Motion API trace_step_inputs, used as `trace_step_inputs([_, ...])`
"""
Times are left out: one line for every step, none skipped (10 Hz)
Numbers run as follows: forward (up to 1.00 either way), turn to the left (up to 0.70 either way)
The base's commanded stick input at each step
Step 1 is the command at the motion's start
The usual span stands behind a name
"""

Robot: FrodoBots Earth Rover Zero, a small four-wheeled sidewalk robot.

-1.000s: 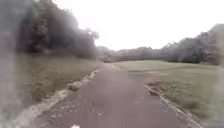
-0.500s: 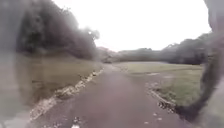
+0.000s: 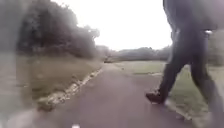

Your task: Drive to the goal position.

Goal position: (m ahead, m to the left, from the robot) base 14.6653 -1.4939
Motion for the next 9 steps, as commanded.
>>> trace_step_inputs([1.0,0.0])
trace_step_inputs([1.0,0.0])
trace_step_inputs([1.0,0.0])
trace_step_inputs([1.0,0.0])
trace_step_inputs([1.0,0.0])
trace_step_inputs([1.0,0.0])
trace_step_inputs([1.0,0.0])
trace_step_inputs([0.39,0.0])
trace_step_inputs([0.0,0.0])
